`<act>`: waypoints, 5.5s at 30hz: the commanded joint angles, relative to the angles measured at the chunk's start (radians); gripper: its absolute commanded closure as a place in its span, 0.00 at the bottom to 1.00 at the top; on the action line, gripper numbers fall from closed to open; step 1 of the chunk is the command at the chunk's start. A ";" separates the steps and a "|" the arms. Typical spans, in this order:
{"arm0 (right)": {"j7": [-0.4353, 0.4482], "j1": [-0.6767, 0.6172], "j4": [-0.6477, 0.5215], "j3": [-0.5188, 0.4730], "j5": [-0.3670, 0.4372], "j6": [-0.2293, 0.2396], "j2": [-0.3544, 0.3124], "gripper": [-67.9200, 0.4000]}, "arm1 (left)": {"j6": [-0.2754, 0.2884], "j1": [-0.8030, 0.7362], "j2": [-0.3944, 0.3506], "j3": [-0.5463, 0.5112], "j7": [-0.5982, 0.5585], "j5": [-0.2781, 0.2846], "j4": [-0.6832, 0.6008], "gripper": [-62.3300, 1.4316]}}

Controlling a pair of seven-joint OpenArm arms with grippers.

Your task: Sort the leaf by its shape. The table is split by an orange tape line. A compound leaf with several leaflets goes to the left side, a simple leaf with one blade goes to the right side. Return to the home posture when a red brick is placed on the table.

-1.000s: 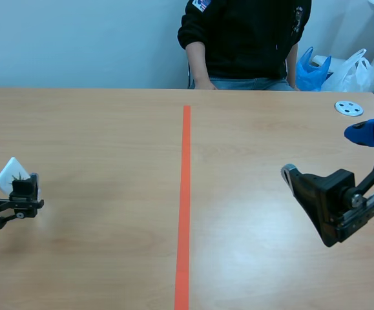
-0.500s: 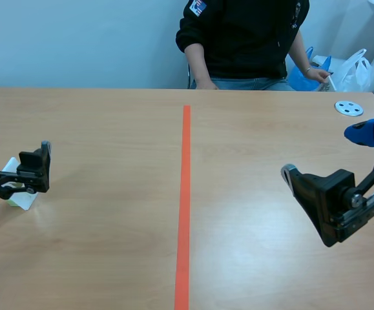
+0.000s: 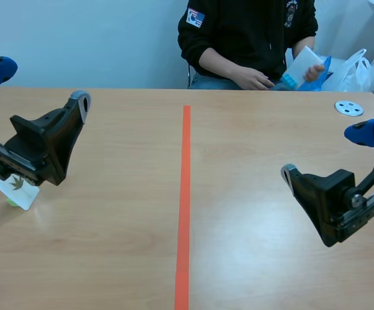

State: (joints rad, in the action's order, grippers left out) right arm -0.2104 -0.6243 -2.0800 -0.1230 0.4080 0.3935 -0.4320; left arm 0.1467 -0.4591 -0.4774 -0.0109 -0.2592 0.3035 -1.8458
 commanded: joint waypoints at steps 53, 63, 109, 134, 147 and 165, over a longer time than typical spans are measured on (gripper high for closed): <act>0.098 0.010 -0.005 -0.010 0.011 -0.003 -0.009 0.09 | 0.140 -0.092 -0.006 0.005 0.103 0.029 0.001 0.00; 0.031 0.035 0.016 -0.010 -0.069 0.005 -0.017 0.09 | 0.140 -0.092 -0.006 0.005 0.103 0.029 0.001 0.00; 0.258 0.920 1.054 0.708 -0.149 0.153 0.100 0.09 | 0.140 -0.092 -0.005 0.005 0.099 0.029 0.001 0.00; 0.360 0.970 1.202 0.813 -0.203 0.086 0.237 0.34 | 0.140 -0.092 -0.005 0.005 0.094 0.029 0.001 0.00; 0.358 0.958 1.202 0.813 -0.203 0.070 0.238 0.89 | 0.140 -0.092 -0.005 0.005 0.093 0.029 0.001 0.00; 0.397 0.956 1.200 0.678 -0.203 -0.017 0.238 0.88 | 0.140 -0.092 -0.005 0.005 0.092 0.029 0.001 0.00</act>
State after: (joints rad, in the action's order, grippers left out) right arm 0.1688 0.3145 -0.8593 0.5747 0.1978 0.3798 -0.1909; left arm 0.2893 -0.5537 -0.4770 -0.0078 -0.1482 0.3256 -1.8347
